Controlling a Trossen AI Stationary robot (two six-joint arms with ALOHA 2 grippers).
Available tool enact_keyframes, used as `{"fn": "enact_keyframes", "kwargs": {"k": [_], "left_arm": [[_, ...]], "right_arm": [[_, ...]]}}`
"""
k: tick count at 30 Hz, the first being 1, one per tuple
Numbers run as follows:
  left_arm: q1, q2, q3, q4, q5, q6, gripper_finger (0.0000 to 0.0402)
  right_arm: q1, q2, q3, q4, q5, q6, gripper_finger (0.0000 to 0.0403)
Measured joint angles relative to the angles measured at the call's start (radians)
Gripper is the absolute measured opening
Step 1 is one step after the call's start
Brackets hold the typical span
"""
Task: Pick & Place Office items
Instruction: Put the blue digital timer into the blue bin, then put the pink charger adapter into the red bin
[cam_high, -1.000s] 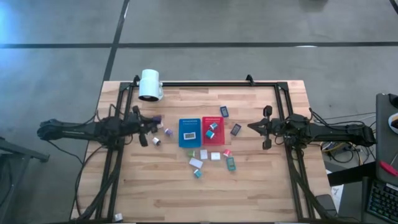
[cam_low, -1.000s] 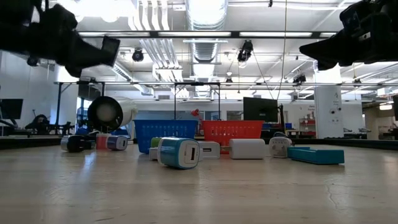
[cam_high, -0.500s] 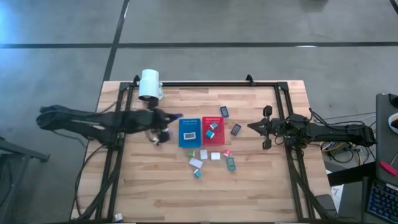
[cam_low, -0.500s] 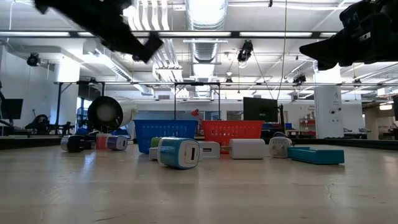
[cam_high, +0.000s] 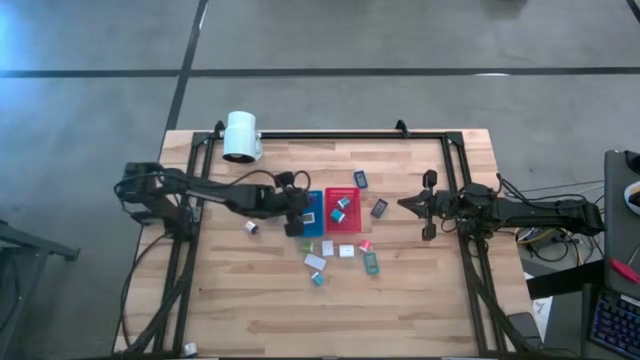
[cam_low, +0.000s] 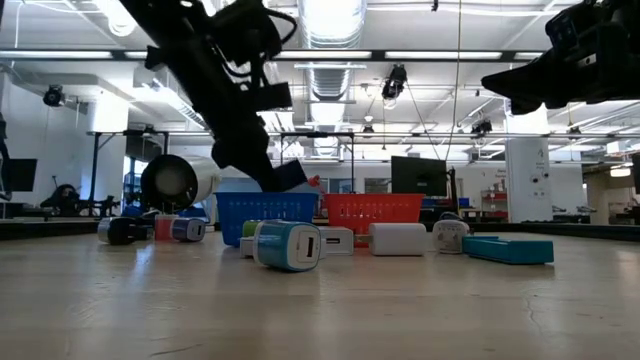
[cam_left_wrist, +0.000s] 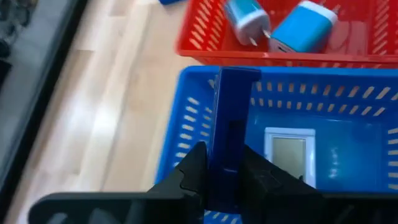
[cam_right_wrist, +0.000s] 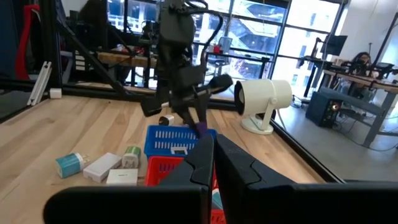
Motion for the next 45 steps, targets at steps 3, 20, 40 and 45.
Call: {"fn": "enact_keyframes", "kwargs": {"k": [3,20,40,45], "left_arm": [[0.001,0.027,0.008,-0.001,0.045,0.0,0.0057],[0.0,0.015,0.022,-0.024,0.132,-0.027,0.0146],[-0.001,-0.954,-0.291,0.02,0.073,0.034,0.0067],[-0.001,-1.123,-0.403,0.06,0.07,-0.042,0.001]], "right_arm": [[0.0,0.0,0.0,0.0,0.0,-0.001,0.0008],[0.0,0.0,0.0,0.0,0.0,-0.002,0.0008],[0.0,-0.002,0.0,0.026,0.027,-0.006,0.0008],[0.0,-0.002,0.0,0.042,0.027,-0.006,0.0008]]}}
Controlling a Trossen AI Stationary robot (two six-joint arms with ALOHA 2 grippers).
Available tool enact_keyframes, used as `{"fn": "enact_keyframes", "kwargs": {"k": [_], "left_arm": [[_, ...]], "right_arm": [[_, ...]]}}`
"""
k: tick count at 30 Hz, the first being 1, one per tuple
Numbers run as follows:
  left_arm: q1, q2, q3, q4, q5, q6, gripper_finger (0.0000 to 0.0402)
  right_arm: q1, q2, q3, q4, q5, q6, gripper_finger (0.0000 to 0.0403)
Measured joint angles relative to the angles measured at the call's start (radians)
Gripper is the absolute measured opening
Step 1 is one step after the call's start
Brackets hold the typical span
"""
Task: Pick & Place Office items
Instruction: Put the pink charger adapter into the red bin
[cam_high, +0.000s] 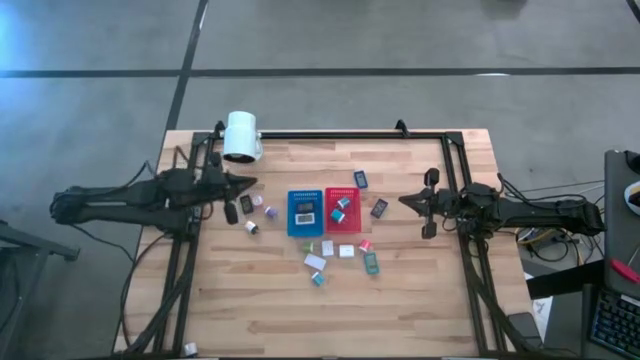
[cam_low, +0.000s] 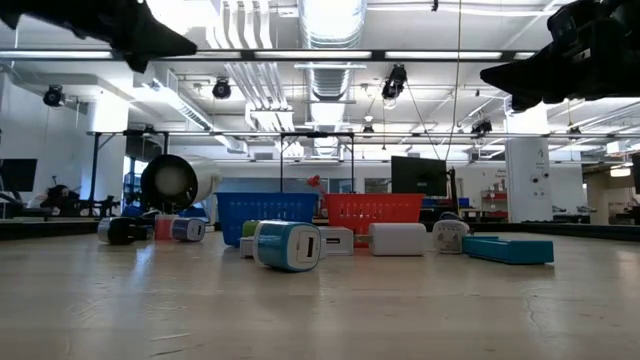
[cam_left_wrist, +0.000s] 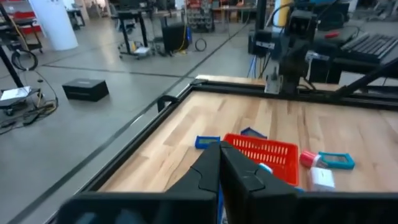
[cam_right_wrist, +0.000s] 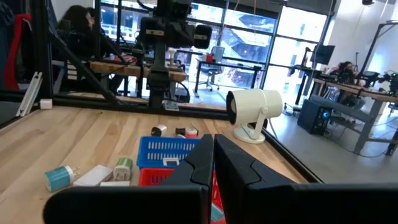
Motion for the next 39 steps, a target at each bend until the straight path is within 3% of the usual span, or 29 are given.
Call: {"fn": "enact_keyframes", "kwargs": {"k": [4,9,14,26,39], "left_arm": [[0.0,-0.095,-0.078,0.022,0.014,0.013,0.0008],[0.0,-0.192,-0.19,0.151,0.117,0.059,0.0004],[0.0,-0.243,-0.27,0.161,0.125,0.08,0.0003],[0.0,-0.285,-0.371,0.167,0.116,0.106,0.0003],[0.0,-0.284,-0.478,0.292,0.112,0.136,0.0006]], "right_arm": [[0.0,0.0,0.0,0.003,0.0,0.0,0.0008],[0.0,0.0,0.0,0.004,0.0,0.0,0.0008],[0.0,0.0,0.0,0.017,0.004,0.014,0.0008],[0.0,0.002,0.0,0.026,0.008,0.019,0.0008],[0.0,0.002,0.0,0.026,0.026,0.019,0.0008]]}}
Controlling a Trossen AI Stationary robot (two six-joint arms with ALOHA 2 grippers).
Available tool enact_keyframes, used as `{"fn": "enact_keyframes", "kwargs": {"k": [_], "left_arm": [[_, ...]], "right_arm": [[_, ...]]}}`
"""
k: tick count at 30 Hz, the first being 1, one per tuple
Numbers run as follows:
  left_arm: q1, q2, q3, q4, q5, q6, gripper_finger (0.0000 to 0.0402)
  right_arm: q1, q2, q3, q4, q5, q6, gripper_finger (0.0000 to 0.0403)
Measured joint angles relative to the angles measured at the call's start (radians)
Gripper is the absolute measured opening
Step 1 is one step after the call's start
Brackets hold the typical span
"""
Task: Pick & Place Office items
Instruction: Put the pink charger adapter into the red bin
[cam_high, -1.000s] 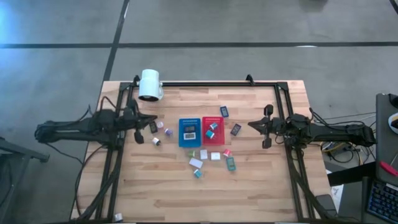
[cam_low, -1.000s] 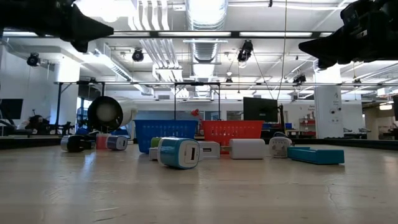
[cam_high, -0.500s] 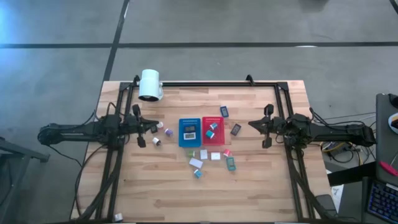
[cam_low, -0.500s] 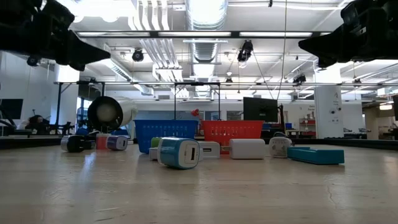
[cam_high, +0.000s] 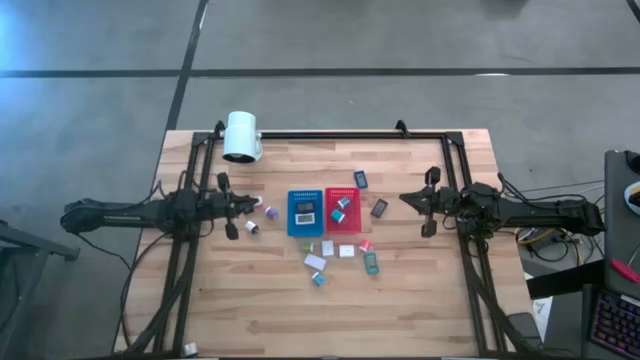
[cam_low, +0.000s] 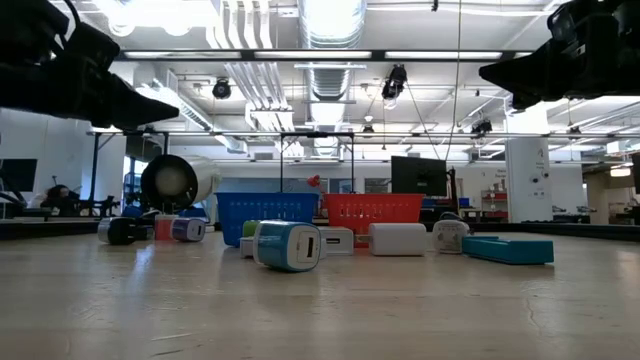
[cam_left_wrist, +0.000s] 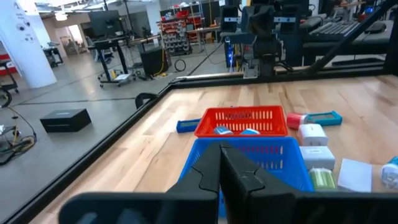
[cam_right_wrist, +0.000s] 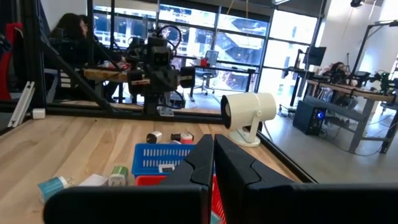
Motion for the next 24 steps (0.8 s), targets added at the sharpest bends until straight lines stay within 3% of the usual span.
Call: {"fn": "enact_keyframes", "kwargs": {"k": [24], "left_arm": [[0.001,-0.012,-0.012,0.021,-0.002,-0.015,0.0008]], "right_arm": [[0.0,-0.001,0.0,0.001,-0.001,0.011,0.0008]]}}
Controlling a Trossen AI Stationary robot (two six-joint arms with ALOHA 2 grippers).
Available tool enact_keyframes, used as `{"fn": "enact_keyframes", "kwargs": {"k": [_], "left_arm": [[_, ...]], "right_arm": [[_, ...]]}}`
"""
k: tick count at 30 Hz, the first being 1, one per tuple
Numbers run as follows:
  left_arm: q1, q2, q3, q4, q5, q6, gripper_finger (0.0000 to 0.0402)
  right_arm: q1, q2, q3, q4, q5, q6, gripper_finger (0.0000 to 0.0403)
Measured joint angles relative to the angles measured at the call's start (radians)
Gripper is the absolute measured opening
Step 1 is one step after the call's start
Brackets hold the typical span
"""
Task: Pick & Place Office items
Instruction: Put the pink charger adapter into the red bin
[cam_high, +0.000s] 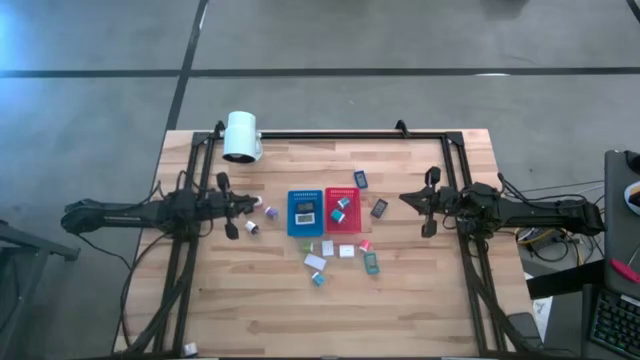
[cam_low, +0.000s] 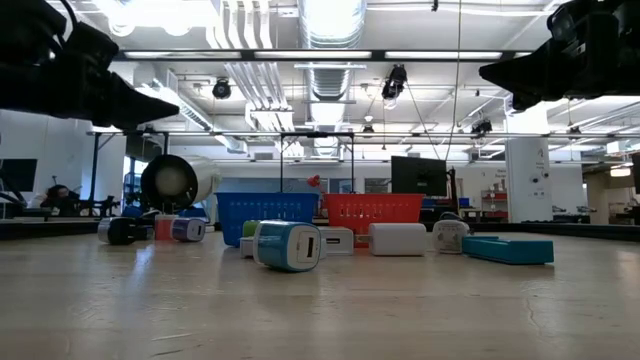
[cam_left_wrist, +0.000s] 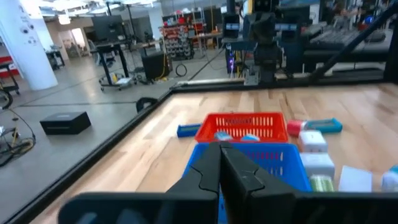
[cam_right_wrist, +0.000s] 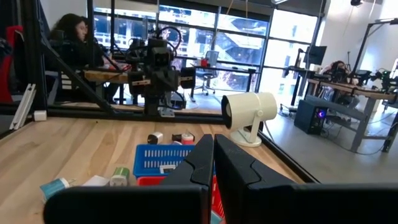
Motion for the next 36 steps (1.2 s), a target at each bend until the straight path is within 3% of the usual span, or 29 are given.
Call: {"fn": "enact_keyframes", "kwargs": {"k": [32,36], "left_arm": [[0.001,0.007,0.0,-0.018,-0.016,-0.073,0.0004],[0.001,0.007,0.0,-0.023,-0.018,-0.077,0.0013]], "right_arm": [[0.0,0.041,0.0,0.044,0.0,0.026,0.0008],[0.0,0.056,0.0,0.045,0.048,0.024,0.0008]]}}
